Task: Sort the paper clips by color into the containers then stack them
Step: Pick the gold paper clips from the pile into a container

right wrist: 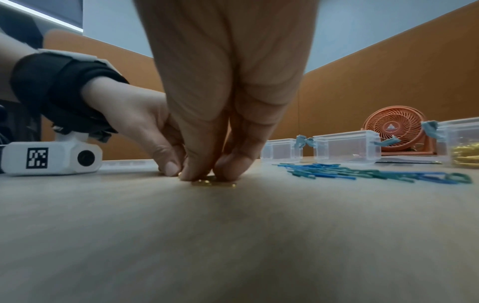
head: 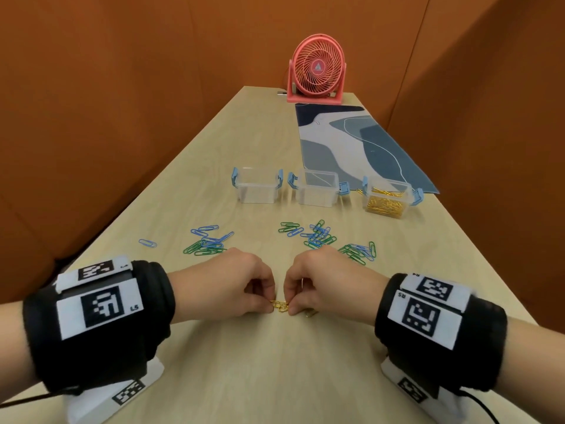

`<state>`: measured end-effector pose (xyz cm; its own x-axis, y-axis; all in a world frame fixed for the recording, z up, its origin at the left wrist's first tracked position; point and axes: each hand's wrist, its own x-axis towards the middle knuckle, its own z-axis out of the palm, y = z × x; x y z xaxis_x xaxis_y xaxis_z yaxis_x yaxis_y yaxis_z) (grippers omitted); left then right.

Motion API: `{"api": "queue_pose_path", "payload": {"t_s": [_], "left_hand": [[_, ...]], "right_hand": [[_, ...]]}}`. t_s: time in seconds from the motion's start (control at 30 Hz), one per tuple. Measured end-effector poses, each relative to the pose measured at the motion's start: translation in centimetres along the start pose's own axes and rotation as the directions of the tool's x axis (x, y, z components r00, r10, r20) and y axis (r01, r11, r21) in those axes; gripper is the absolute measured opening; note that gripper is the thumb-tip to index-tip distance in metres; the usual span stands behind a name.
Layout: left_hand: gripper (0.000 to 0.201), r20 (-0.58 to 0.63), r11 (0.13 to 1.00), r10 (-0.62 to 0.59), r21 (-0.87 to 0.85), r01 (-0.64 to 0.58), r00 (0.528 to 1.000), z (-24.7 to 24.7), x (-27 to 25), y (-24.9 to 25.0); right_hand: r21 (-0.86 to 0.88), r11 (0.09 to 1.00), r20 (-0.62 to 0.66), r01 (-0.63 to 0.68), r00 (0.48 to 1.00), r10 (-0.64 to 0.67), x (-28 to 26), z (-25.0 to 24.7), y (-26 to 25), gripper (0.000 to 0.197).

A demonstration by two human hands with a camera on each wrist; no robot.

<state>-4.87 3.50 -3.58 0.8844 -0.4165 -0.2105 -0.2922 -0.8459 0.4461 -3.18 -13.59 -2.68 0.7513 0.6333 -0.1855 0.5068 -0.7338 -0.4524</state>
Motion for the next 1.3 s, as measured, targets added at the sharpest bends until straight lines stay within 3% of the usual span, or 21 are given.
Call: {"api": "queue_pose_path", "payload": {"t_s": [0.23,0.37,0.5,0.67,0.83,0.9,1.0,1.1,1.2,1.3], "left_hand": [[0.005,0.077,0.998,-0.050,-0.026,0.052,0.996,-0.5,0.5,0.3],[0.004,0.110,0.921,-0.113,-0.361,0.146,0.987,-1.6,0.5,-0.5],[0.005,0.155,0.789,-0.133,-0.581,0.199,0.979,-2.6,0.1,-1.8],[0.020,0.254,0.560,-0.177,-0.768,0.310,0.951,-3.0,0.0,-2.7],[0.019,0.327,0.233,-0.220,-0.898,0.374,0.919,-3.4,0.2,-2.6],[0.020,0.345,0.174,-0.224,-0.906,0.386,0.911,-3.4,0.4,-2.5],[0.019,0.369,0.170,-0.176,-0.902,0.397,0.913,-3.3,0.7,-2.3],[0.011,0.375,0.178,-0.136,-0.901,0.395,0.917,-3.2,0.7,-1.7],[0.021,0.367,0.222,-0.133,-0.894,0.388,0.921,-2.9,0.9,-1.2],[0.043,0.334,0.330,-0.220,-0.859,0.392,0.917,-2.4,1.3,-0.8]], "right_hand": [[-0.057,0.998,0.059,-0.012,0.998,0.016,0.0,0.4,0.5,0.017],[0.005,1.000,0.012,-0.010,1.000,0.010,-0.2,-0.3,0.7,0.013],[0.271,0.960,-0.042,-0.068,0.996,0.082,-0.4,-1.2,1.5,0.007],[0.677,0.727,-0.013,-0.113,0.986,0.165,-1.0,-1.7,2.2,0.008],[0.853,0.472,0.165,-0.223,0.973,0.162,-1.5,-1.8,2.8,0.020],[0.895,0.362,0.208,-0.260,0.962,0.177,-1.5,-2.0,2.9,0.018],[0.934,0.198,0.250,-0.296,0.941,0.229,-1.2,-2.3,3.0,0.023],[0.939,0.125,0.290,-0.322,0.931,0.219,-1.2,-2.4,3.1,0.023],[0.927,0.143,0.310,-0.346,0.924,0.222,-1.3,-2.5,3.0,0.019],[0.899,0.261,0.282,-0.351,0.922,0.267,-1.3,-2.2,3.1,0.032]]}}
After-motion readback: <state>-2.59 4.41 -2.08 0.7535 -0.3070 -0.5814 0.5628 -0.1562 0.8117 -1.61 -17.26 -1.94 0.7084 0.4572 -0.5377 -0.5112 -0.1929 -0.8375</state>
